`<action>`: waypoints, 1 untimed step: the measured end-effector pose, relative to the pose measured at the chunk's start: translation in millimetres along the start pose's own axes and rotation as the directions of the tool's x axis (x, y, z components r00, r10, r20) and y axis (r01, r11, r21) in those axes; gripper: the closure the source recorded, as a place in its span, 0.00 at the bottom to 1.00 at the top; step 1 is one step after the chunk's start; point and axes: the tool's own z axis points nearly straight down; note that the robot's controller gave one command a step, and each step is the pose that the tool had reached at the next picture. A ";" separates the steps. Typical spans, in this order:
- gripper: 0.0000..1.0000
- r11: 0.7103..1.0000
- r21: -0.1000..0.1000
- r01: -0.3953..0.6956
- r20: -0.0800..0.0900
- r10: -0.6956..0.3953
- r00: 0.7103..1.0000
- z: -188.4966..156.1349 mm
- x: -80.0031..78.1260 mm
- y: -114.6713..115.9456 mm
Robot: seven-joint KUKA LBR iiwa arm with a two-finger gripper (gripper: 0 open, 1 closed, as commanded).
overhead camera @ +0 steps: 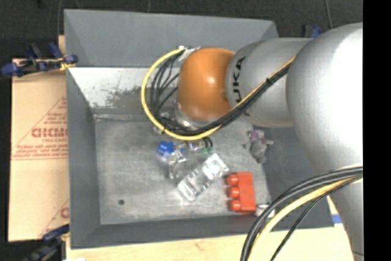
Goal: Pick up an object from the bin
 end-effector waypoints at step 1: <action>1.00 1.000 -0.005 -0.004 0.006 0.004 1.000 -2.0 -2.0 1.1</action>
Offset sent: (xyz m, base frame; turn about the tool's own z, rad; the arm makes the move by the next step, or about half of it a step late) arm 0.0000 0.0000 0.0000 0.0000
